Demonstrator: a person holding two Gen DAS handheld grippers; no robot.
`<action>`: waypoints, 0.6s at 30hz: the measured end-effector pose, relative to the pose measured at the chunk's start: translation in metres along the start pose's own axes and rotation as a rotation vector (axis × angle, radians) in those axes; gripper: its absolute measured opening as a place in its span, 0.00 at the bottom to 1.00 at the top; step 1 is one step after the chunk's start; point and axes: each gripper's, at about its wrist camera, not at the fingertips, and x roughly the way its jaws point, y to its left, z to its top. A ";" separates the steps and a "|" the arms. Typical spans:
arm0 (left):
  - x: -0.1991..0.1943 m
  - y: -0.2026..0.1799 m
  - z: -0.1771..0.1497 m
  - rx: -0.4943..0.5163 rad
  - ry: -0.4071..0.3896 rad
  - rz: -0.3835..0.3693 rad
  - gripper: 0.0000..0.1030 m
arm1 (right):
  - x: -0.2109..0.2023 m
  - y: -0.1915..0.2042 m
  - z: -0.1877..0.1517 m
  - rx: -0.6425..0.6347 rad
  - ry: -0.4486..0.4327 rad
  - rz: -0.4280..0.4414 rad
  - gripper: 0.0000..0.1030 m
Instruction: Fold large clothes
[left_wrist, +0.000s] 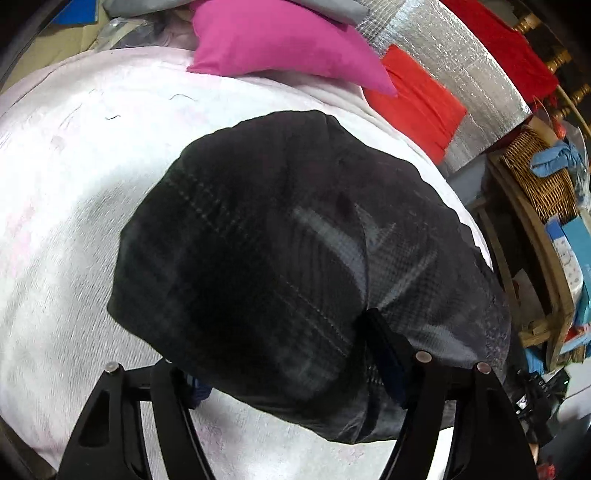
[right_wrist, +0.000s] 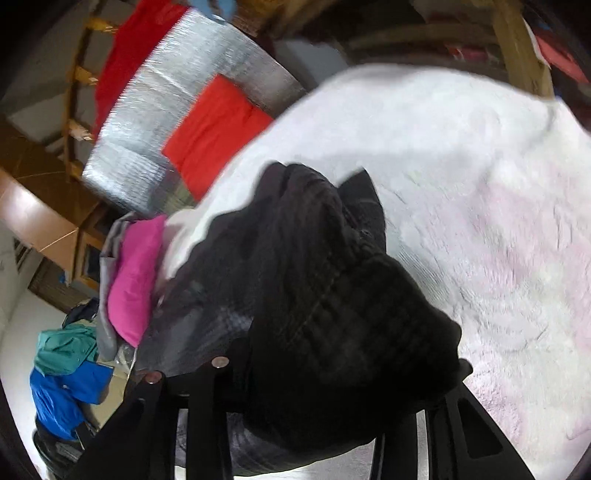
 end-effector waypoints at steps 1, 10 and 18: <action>-0.001 -0.001 0.001 0.003 0.002 0.001 0.72 | -0.001 -0.003 0.001 0.014 0.010 0.018 0.39; 0.002 0.029 0.015 -0.213 0.038 -0.108 0.74 | 0.009 -0.048 0.017 0.263 0.058 0.125 0.60; -0.008 0.061 0.025 -0.386 -0.065 -0.159 0.74 | 0.018 -0.066 0.036 0.336 0.040 0.224 0.60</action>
